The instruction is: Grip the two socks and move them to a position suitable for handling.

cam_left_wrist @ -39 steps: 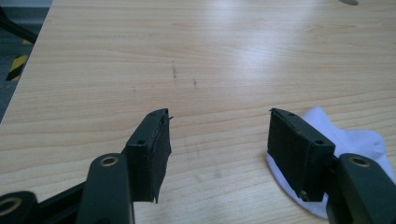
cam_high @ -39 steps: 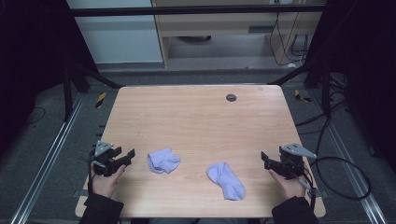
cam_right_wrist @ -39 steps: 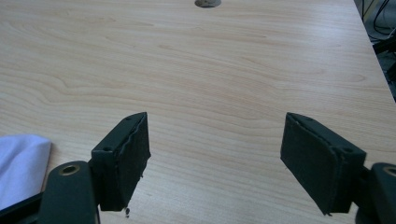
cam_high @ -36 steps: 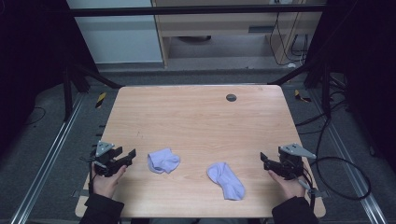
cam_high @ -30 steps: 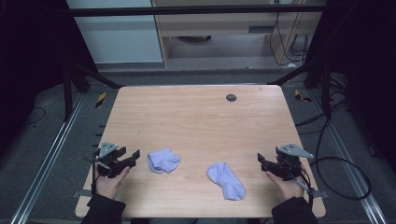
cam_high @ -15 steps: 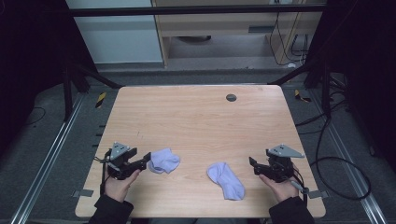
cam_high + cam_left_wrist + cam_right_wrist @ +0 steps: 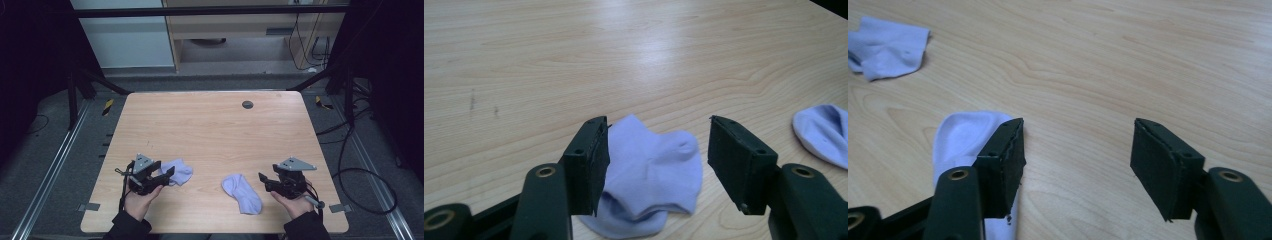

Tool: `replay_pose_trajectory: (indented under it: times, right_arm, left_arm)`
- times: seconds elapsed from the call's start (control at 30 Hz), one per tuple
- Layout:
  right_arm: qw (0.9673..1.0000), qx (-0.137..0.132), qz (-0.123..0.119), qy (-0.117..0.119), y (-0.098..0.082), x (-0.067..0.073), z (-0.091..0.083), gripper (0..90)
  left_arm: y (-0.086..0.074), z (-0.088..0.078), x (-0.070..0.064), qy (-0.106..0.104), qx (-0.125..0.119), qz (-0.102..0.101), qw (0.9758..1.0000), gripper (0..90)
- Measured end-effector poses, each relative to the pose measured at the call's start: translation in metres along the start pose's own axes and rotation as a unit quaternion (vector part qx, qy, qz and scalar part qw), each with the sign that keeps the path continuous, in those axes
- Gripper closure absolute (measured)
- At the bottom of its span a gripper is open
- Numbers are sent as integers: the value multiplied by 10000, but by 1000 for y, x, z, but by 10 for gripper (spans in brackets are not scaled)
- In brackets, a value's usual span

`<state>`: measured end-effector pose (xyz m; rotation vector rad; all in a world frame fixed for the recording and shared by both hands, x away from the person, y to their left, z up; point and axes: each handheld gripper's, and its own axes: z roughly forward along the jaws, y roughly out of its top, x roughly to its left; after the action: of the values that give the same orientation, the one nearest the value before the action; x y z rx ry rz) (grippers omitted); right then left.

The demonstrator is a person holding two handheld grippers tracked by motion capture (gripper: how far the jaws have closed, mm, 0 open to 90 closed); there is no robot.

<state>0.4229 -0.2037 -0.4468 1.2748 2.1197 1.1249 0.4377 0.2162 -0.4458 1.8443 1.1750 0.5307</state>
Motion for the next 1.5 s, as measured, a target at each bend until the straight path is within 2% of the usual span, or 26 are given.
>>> replay_pose_trajectory:
  times: [0.5,1.17,1.4,1.5]
  right_arm:
    - [9989,234,-191,366,-6,23,-1,517]
    - [9952,491,-380,753,-22,47,1,596]
    - [9934,584,-482,857,-27,54,4,612]
    - [9931,610,-473,884,-28,55,5,619]
  left_arm:
    - [3,14,-34,-246,110,203,9994,430]
    - [4,47,-78,-515,328,475,9970,507]
    - [5,59,-96,-615,427,652,9951,523]
    - [3,64,-101,-665,452,649,9946,534]
